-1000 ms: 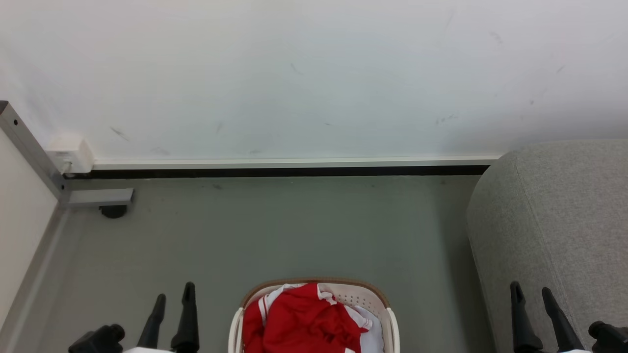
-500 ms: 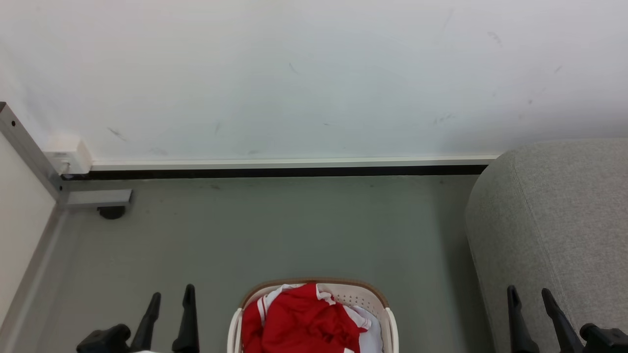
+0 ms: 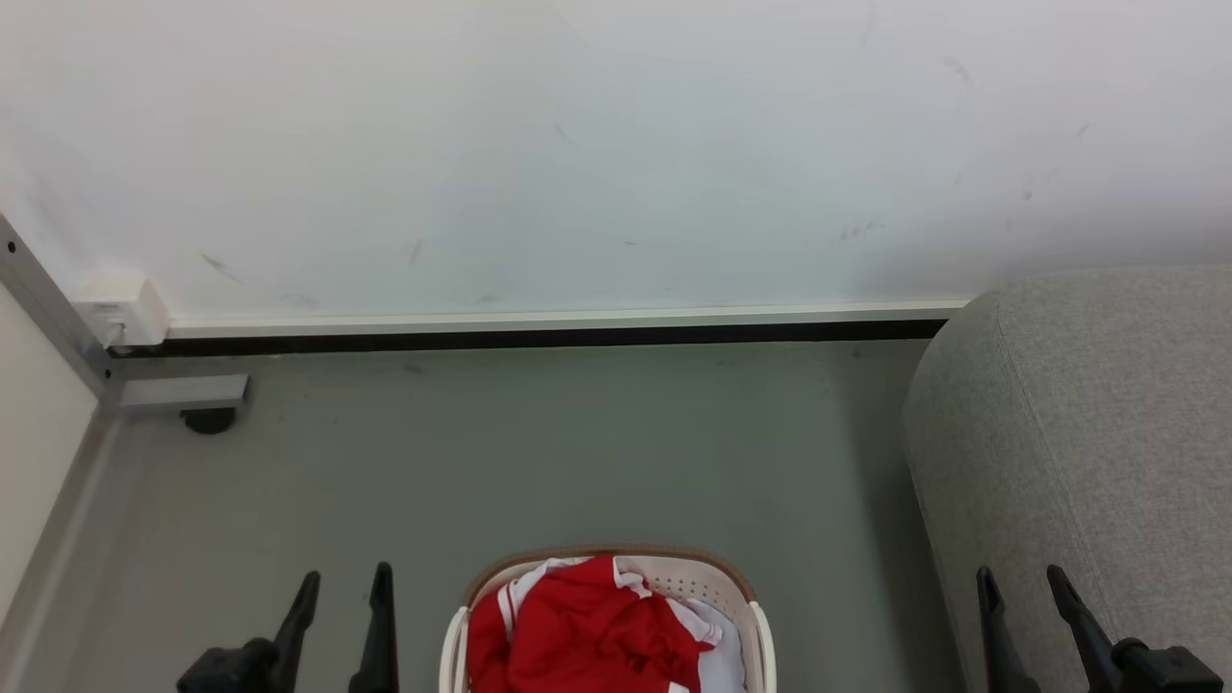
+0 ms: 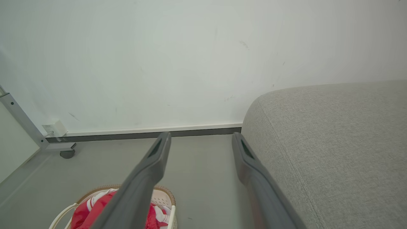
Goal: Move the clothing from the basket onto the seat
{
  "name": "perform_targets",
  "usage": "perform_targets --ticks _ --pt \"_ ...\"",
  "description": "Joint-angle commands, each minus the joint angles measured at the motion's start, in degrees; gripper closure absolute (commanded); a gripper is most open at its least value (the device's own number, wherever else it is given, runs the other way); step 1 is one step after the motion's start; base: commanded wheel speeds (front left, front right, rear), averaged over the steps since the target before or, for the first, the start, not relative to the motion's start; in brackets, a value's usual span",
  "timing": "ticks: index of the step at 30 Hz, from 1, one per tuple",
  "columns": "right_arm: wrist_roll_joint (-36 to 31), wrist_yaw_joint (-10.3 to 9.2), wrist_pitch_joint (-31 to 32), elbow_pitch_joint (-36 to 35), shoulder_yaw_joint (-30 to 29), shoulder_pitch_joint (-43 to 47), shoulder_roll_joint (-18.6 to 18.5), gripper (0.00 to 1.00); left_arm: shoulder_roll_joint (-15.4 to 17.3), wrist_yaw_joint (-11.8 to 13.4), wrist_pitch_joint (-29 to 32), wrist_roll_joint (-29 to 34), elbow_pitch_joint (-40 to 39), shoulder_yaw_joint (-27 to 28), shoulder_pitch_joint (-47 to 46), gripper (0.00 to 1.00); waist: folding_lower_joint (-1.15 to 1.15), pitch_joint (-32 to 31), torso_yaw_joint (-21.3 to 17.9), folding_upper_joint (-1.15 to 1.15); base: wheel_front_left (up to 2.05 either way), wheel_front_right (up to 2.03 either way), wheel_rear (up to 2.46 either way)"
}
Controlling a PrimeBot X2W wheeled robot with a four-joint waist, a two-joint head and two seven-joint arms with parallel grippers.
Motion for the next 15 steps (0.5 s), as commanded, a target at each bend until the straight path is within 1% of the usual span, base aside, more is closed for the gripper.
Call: perform_targets --ticks 1,15 --pt "-1.26 -0.10 -0.48 0.10 0.07 0.21 -0.51 0.00 0.51 0.07 -0.67 1.89 -0.22 0.10 0.41 0.00 0.00 0.02 -0.11 0.00 0.00 0.00 0.00" --pt "-7.13 -0.11 -1.95 0.63 0.23 0.39 -0.56 0.00 0.55 -0.39 -2.10 8.39 0.21 0.31 0.82 0.00 0.00 0.46 -0.93 0.00 0.00 0.00 0.00"
